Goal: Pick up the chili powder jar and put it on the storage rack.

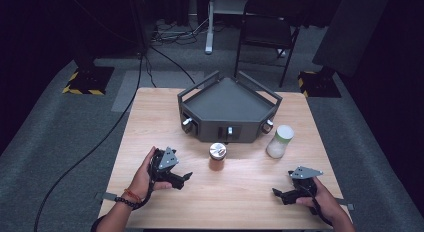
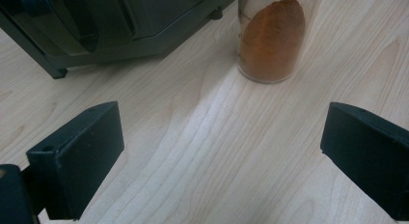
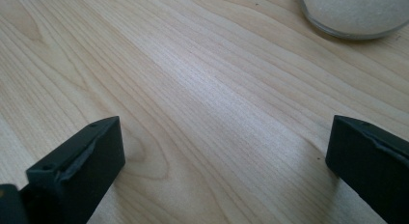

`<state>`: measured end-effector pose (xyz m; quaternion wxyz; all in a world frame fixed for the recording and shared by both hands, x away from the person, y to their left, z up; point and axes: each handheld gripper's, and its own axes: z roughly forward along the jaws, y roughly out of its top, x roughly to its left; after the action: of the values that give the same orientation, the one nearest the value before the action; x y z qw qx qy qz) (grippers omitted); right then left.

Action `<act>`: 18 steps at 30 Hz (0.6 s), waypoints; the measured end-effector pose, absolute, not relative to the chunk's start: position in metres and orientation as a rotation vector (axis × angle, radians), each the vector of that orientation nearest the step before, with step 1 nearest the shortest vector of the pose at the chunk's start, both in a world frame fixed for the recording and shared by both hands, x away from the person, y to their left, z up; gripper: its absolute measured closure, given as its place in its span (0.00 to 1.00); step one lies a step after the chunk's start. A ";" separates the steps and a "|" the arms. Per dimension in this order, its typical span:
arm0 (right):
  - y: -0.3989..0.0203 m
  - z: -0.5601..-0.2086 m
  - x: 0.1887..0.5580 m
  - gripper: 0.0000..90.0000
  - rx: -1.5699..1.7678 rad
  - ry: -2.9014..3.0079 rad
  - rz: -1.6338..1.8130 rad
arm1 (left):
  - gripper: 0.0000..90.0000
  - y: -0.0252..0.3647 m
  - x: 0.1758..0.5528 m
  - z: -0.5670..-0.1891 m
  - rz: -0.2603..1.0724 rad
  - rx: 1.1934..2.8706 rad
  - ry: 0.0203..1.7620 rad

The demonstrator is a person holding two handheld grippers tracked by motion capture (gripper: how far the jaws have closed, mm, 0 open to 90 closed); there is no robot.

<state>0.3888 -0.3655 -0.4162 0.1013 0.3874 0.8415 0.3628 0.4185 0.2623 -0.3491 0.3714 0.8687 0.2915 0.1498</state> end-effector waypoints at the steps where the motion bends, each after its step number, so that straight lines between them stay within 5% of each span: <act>1: -0.365 -0.416 0.389 0.00 1.144 2.486 1.071 | 0.01 0.262 0.420 -0.349 0.375 2.223 0.750; 18: -0.366 -0.416 0.389 0.00 1.144 2.486 1.072 | 0.01 0.242 0.437 -0.352 0.332 2.192 0.724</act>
<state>0.3888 -0.3655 -0.4162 0.1013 0.3873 0.8415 0.3628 0.4369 0.2421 -0.3519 0.3935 0.8640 0.2854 0.1310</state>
